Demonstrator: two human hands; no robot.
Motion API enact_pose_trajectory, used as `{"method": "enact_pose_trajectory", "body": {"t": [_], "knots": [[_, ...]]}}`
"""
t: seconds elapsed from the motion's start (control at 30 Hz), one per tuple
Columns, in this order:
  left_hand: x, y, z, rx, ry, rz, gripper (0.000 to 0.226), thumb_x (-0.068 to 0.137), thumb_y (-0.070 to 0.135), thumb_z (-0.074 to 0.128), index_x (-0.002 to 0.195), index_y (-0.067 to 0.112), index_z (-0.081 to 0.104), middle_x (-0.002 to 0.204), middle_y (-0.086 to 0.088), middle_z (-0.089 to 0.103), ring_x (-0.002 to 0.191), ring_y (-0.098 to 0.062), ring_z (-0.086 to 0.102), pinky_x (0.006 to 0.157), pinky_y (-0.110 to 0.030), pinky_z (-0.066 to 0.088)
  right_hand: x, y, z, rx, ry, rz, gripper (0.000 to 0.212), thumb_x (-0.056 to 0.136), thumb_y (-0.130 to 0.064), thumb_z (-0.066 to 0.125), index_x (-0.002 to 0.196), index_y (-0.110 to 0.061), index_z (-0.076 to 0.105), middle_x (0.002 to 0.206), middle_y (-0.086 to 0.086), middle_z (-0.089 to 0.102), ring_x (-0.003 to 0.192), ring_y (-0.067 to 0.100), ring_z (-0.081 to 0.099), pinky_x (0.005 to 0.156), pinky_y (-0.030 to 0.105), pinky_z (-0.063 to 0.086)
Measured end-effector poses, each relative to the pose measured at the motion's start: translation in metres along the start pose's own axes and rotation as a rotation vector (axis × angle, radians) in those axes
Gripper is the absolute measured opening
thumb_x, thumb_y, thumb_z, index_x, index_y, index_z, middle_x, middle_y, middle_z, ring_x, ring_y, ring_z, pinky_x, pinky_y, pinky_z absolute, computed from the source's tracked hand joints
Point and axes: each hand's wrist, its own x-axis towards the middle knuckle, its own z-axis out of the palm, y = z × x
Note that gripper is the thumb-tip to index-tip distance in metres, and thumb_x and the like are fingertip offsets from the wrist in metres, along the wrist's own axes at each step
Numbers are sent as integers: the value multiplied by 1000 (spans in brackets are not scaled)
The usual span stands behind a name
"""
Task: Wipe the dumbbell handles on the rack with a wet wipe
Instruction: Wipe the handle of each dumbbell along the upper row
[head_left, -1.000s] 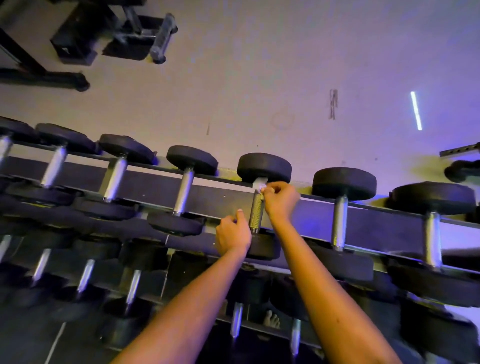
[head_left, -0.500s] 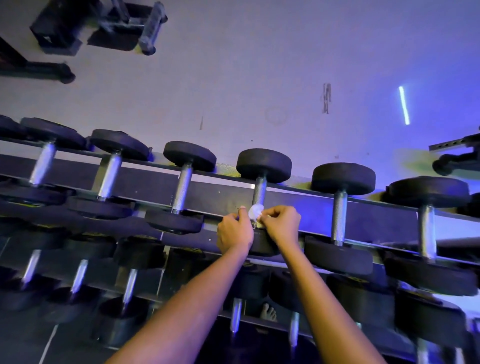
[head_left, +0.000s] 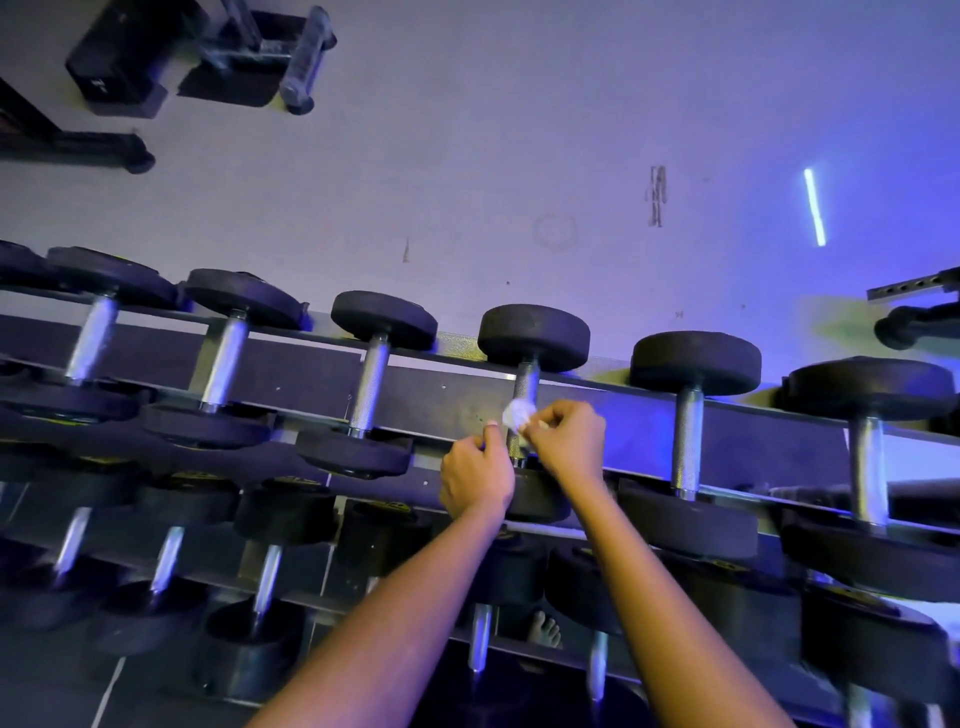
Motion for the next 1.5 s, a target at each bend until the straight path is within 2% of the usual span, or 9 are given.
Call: {"method": "enact_pose_trajectory", "body": {"t": [0.27, 0.47, 0.67, 0.8, 1.0, 1.1, 1.27, 1.4, 1.5], "knots": [[-1, 0, -1, 0, 0, -17, 50, 95, 53, 37, 92, 16, 72, 102, -10, 67, 96, -31, 58, 76, -36, 44, -2, -9, 1, 49, 74, -37, 14, 77, -5, 64, 65, -1, 67, 63, 14, 65, 67, 32, 60, 57, 33, 43], [-2, 1, -1, -12, -16, -21, 50, 95, 54, 37, 88, 18, 71, 97, -8, 67, 93, -28, 58, 77, -37, 45, 35, -31, -3, 81, 140, -133, 9, 83, -8, 65, 79, -8, 73, 76, 8, 71, 72, 20, 64, 64, 26, 47], [-1, 0, 0, 3, 2, -27, 51, 94, 53, 38, 83, 15, 70, 97, -11, 67, 91, -32, 59, 77, -39, 49, -3, -2, -1, -59, -6, -73, 10, 75, -8, 70, 67, -3, 70, 65, 13, 67, 66, 26, 62, 58, 30, 45], [0, 0, 0, 6, 1, -21, 53, 94, 53, 38, 84, 14, 71, 98, -13, 67, 93, -34, 59, 77, -39, 49, -24, 9, -2, -13, -53, 19, 4, 76, -8, 72, 72, -10, 73, 73, 5, 71, 66, 15, 59, 61, 22, 41], [-2, 2, -3, 6, -16, -15, 51, 95, 53, 37, 86, 18, 71, 98, -10, 66, 94, -31, 57, 75, -37, 45, 11, -26, -4, 130, 149, -11, 16, 78, -6, 67, 64, -14, 70, 57, 1, 61, 55, 10, 49, 60, 21, 35], [-3, 1, -3, 5, -19, -11, 50, 96, 53, 36, 87, 18, 71, 97, -8, 66, 90, -27, 56, 73, -35, 42, 35, -40, -6, 182, 206, 1, 15, 78, -6, 70, 63, -5, 70, 57, 7, 60, 55, 13, 49, 61, 23, 37], [-2, 2, -3, 17, -12, 8, 51, 96, 53, 37, 86, 16, 72, 96, -9, 66, 91, -29, 58, 73, -35, 43, 22, -22, -1, 103, 137, -26, 9, 78, -9, 71, 69, -10, 73, 67, 4, 69, 67, 16, 62, 65, 25, 47], [0, -1, -1, 37, -5, 5, 53, 95, 54, 37, 84, 15, 71, 97, -12, 67, 93, -32, 59, 73, -36, 44, -3, 1, 1, 68, 23, 16, 10, 76, -10, 76, 67, -10, 72, 65, 2, 68, 64, 15, 60, 60, 22, 42], [1, -1, 1, 37, -12, -7, 53, 94, 55, 38, 83, 14, 70, 99, -13, 67, 95, -35, 59, 76, -38, 47, -16, 15, -1, 123, -11, 81, 4, 75, -14, 79, 76, -14, 74, 72, -1, 69, 70, 12, 60, 68, 21, 43]]}}
